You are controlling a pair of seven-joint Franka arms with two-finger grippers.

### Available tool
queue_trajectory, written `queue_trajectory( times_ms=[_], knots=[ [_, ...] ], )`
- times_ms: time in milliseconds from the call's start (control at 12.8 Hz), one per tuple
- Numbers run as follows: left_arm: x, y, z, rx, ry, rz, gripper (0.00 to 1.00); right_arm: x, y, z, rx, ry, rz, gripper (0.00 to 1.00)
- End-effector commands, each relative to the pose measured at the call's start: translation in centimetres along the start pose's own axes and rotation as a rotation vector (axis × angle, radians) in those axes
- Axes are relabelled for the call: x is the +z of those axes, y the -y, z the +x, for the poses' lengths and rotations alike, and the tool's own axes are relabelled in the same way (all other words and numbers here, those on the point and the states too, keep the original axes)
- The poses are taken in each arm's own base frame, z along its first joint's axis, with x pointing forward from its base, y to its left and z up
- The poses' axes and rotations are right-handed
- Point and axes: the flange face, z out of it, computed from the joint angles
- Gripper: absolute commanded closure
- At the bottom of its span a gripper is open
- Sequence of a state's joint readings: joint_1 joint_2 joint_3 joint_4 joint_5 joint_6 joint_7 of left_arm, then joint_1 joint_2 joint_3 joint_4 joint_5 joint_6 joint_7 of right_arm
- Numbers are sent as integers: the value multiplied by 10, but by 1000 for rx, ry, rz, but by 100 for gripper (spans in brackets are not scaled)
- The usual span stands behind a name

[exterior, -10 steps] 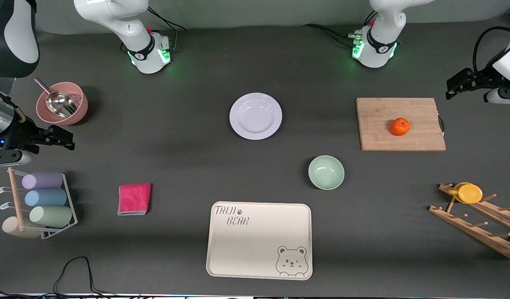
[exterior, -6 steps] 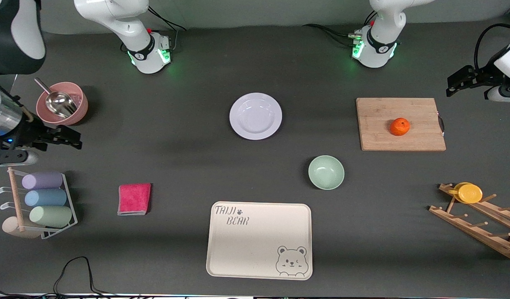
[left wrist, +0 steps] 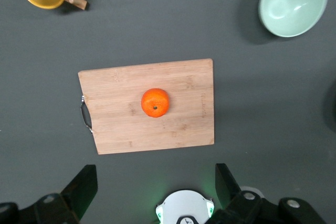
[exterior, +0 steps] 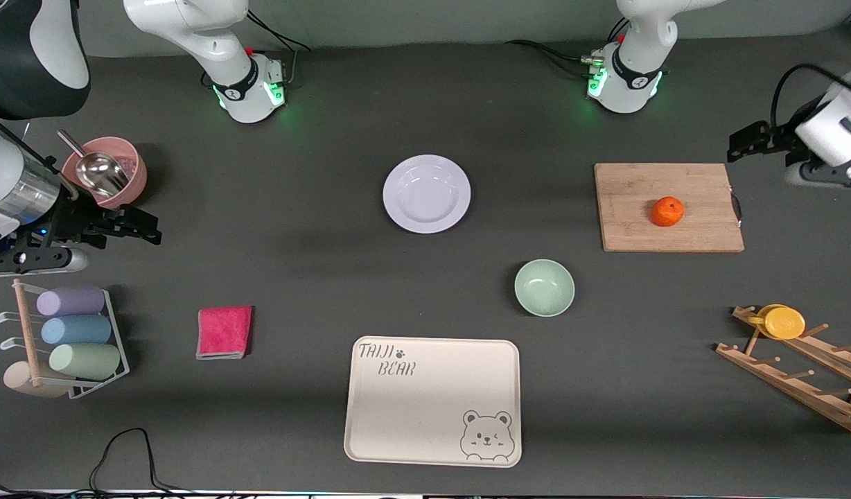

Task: Place orange and plate with both arms
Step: 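Move the left gripper over the orange on the cutting board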

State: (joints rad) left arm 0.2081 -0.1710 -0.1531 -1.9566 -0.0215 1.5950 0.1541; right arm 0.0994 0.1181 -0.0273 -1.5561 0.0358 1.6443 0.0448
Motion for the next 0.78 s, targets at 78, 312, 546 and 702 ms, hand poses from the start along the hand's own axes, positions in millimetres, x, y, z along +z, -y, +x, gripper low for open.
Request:
queue_trajectory(
  times_ms=[78, 312, 546, 702],
  knots=[
    [86, 16, -5, -39, -42, 16, 0, -2, 3, 1, 16, 16, 17, 0],
    [151, 20, -11, -49, -101, 25, 0, 0, 3, 1, 14, 20, 16, 0],
    [225, 25, -28, -77, -183, 27, 0, 4, 1, 3, 18, 23, 16, 0],
    [255, 26, -28, -95, -174, 4, 0, 5, -2, 3, 24, 27, 16, 0]
  ],
)
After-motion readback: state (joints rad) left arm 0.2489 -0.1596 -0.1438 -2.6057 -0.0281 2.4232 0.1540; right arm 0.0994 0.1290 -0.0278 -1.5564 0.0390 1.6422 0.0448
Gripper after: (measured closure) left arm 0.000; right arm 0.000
